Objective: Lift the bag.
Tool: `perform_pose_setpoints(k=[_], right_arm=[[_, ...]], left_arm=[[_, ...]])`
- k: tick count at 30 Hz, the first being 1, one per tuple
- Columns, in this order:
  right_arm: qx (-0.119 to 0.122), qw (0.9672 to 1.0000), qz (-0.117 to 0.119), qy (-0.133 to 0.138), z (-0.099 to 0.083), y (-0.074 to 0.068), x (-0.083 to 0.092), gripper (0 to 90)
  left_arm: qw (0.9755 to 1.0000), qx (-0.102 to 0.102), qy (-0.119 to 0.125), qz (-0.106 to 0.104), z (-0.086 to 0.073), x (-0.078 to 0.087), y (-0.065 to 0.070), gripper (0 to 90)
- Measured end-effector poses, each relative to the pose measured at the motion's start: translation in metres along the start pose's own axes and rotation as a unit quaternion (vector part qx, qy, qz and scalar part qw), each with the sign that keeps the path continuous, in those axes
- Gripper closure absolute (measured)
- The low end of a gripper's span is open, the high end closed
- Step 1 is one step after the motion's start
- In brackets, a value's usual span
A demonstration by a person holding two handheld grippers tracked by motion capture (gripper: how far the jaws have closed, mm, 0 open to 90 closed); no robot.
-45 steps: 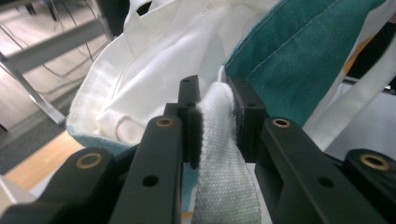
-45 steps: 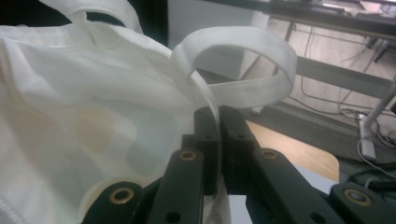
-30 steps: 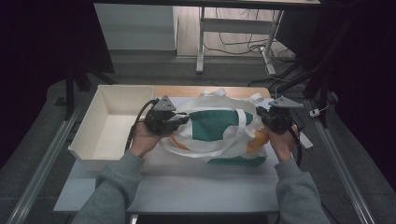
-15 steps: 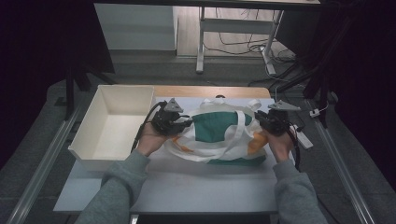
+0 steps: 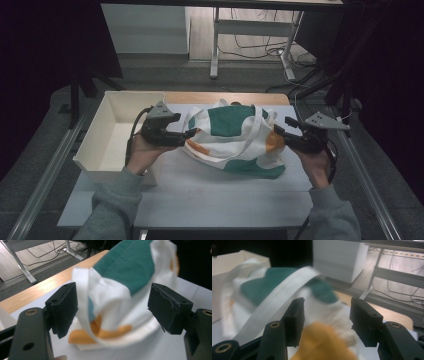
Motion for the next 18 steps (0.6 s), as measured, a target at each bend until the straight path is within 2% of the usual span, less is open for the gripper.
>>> perform_pose_setpoints(k=[3, 7, 11, 18], right_arm=[[0.013, 0.9998, 0.015, -0.003, -0.01, -0.013, 0.005, 45.1], [0.033, 0.999, 0.024, -0.019, -0.025, -0.024, 0.009, 44.5], [0.036, 0.9984, 0.033, -0.028, -0.041, -0.029, 0.012, 44.5], [0.041, 0.9973, 0.041, -0.046, -0.06, -0.03, 0.014, 44.5]], left_arm=[[1.0, -0.002, 0.001, 0.005, -0.012, 0.016, 0.001, 24.2], [0.9998, 0.002, -0.017, 0.009, -0.032, 0.028, -0.001, 24.2], [0.9993, 0.022, -0.026, 0.017, -0.052, 0.033, -0.01, 24.1], [0.9986, 0.039, -0.03, 0.02, -0.071, 0.041, -0.017, 22.7]])
Point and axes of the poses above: each handheld gripper's, and its own axes: x roughly backward along the jaws, z roughly out of its top, y roughly to its right, the point moved 2 cm from there along -x, roughly forward along the jaws, and after that the axes turned 9 degrees about x, right-handed, at the moved point
